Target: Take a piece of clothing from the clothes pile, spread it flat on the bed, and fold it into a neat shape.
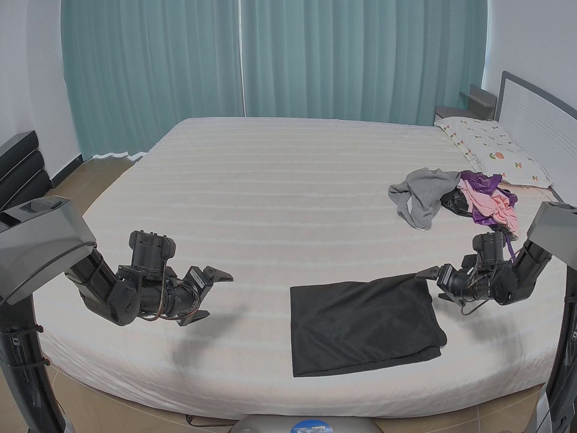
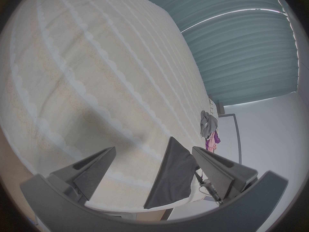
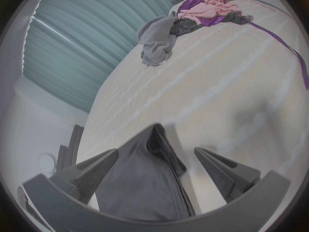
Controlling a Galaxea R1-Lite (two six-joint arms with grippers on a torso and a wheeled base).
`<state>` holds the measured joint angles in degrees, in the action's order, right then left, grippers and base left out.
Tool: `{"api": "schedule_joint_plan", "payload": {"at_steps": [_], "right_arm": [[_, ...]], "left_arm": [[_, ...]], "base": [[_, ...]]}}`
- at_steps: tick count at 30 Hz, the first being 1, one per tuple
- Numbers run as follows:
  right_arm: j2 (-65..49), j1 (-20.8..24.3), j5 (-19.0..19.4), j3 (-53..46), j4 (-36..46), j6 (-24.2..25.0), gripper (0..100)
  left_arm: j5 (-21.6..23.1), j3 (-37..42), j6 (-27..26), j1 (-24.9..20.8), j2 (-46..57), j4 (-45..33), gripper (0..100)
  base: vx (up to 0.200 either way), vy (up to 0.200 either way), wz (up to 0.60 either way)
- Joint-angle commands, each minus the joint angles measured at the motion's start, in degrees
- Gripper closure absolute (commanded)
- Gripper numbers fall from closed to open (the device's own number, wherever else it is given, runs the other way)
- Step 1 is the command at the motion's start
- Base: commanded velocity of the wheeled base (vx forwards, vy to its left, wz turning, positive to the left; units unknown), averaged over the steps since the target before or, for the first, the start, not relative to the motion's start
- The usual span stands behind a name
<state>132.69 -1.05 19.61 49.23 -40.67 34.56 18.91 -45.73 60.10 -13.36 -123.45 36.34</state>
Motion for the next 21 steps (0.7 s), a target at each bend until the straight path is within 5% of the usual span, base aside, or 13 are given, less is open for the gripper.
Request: {"api": "schedule_joint_plan", "payload": {"at_steps": [1, 9, 19, 20, 21], "right_arm": [[-6.7, -1.9, 3.9, -13.2, -3.6, -7.4, 0], [-9.4, -1.6, 6.0, -25.3, -7.7, -9.2, 0], [-5.9, -1.2, 6.8, -27.2, -10.8, -8.5, 0], [-5.5, -1.1, 6.8, -27.2, -10.9, -8.5, 100], [-5.5, -1.1, 6.8, -27.3, -11.4, -8.5, 100]], "left_arm": [[0.0, 0.0, 0.0, 0.0, -0.2, 0.0, 0], [-0.1, 0.0, 0.0, 0.0, -0.1, 0.0, 0], [-1.5, -0.1, 0.0, -0.2, -0.3, 0.0, 0], [-1.5, -0.1, 0.0, -0.2, -0.3, 0.0, 0], [-1.5, -0.1, 0.0, -0.2, -0.4, 0.0, 0]], "base": [[0.0, 0.0, 0.0], [0.0, 0.0, 0.0], [0.0, 0.0, 0.0], [0.0, 0.0, 0.0], [0.0, 0.0, 0.0]]}}
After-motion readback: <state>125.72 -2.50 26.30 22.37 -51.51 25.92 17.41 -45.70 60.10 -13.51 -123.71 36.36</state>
